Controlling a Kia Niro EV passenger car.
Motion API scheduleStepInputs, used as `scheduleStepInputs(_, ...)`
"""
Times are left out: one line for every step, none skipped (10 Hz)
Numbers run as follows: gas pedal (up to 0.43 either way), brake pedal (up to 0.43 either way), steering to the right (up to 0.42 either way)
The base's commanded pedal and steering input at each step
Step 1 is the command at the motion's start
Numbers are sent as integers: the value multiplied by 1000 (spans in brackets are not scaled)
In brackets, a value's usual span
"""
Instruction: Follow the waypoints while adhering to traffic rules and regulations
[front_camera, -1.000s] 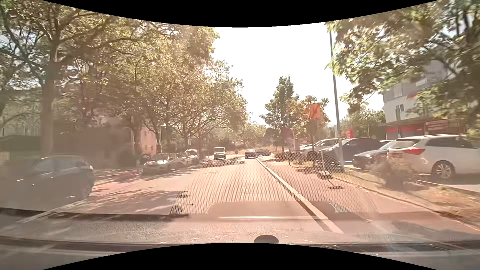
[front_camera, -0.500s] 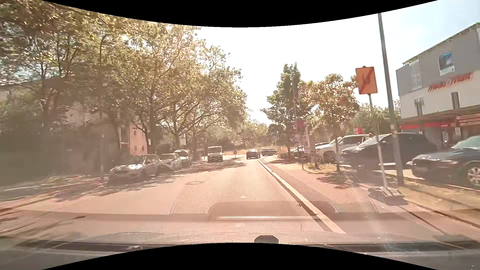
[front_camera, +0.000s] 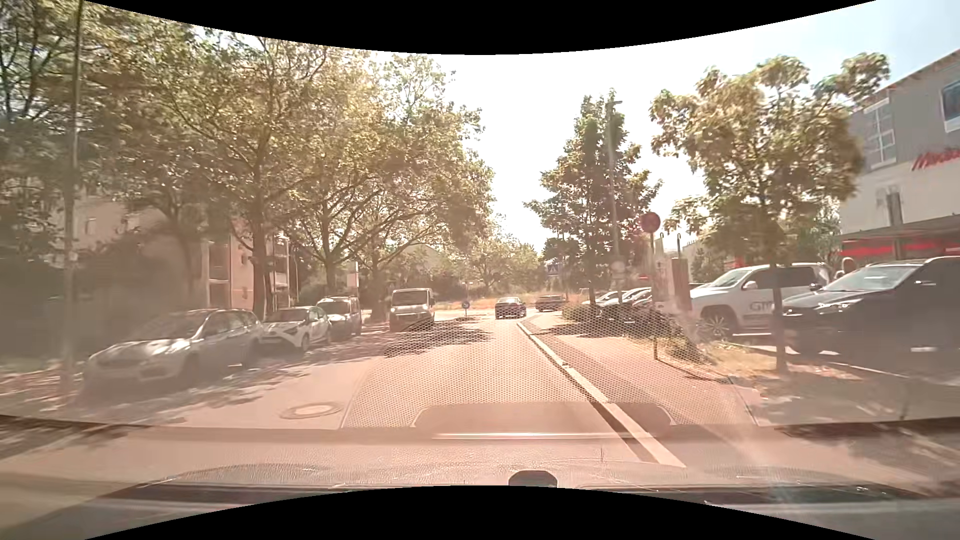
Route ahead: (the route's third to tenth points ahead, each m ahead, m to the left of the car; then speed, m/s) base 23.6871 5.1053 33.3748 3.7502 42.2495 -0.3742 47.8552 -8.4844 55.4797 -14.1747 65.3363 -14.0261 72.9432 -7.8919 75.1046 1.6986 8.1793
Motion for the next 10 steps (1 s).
scheduleStepInputs(59, 0, -6)
scheduleStepInputs(59, 0, -3)
scheduleStepInputs(59, 0, -6)
scheduleStepInputs(59, 0, -12)
scheduleStepInputs(59, 0, -14)
scheduleStepInputs(59, 0, -9)
scheduleStepInputs(59, 0, -2)
scheduleStepInputs(0, 0, -7)
scheduleStepInputs(0, 0, -16)
scheduleStepInputs(0, 0, -19)
